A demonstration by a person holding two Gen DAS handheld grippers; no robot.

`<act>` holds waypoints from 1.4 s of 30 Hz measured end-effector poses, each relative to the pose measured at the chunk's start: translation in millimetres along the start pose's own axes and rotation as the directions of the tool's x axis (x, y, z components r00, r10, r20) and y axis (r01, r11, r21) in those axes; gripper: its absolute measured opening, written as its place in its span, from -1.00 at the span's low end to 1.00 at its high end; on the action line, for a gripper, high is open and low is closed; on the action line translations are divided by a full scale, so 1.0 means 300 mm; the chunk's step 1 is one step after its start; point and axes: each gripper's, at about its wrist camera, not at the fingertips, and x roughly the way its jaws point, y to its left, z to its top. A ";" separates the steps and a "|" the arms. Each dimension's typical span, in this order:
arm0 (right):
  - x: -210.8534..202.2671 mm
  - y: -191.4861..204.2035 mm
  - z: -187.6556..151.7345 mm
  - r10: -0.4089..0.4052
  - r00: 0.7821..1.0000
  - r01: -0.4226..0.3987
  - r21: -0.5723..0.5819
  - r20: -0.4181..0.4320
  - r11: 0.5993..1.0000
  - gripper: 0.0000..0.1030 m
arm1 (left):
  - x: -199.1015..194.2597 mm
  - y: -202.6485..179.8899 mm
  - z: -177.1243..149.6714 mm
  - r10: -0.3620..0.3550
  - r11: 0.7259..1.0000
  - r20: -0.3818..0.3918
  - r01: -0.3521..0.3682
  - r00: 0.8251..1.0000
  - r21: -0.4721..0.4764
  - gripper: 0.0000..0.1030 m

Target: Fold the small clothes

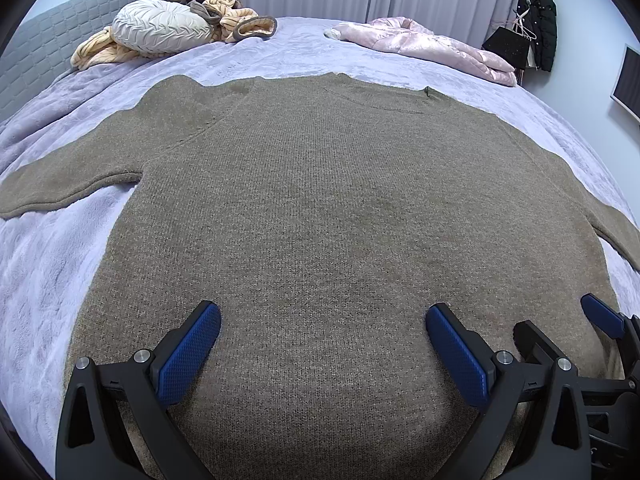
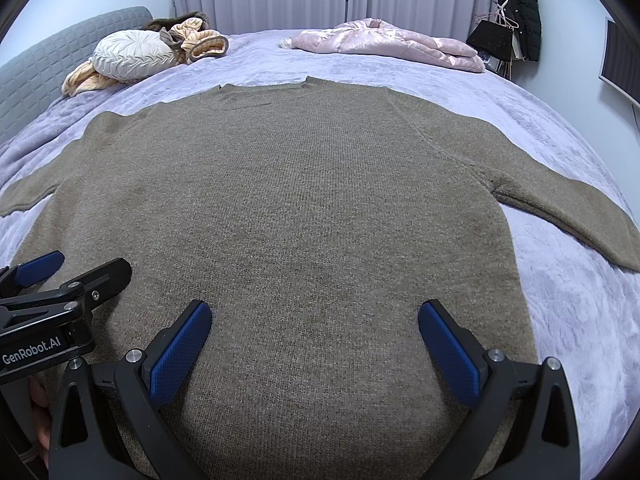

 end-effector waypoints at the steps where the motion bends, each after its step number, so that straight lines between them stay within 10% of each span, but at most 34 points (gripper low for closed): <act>1: 0.000 0.000 0.000 0.000 1.000 0.000 0.000 0.000 1.000 1.00 | 0.000 -0.001 0.000 0.000 1.000 0.000 0.000 1.000 0.000 1.00; 33: -0.056 -0.033 0.040 0.085 0.991 -0.088 -0.024 -0.104 0.996 1.00 | -0.019 -0.034 0.061 0.042 0.999 -0.179 -0.045 0.983 -0.013 1.00; 37: -0.144 -0.079 0.078 0.003 1.000 -0.003 -0.013 -0.020 1.000 1.00 | -0.057 -0.066 0.085 0.072 0.997 -0.188 -0.070 0.980 0.015 1.00; 42: -0.219 -0.172 0.120 0.121 0.991 -0.123 0.034 0.056 0.992 1.00 | -0.093 -0.133 0.128 0.064 0.997 -0.177 -0.057 0.982 0.047 1.00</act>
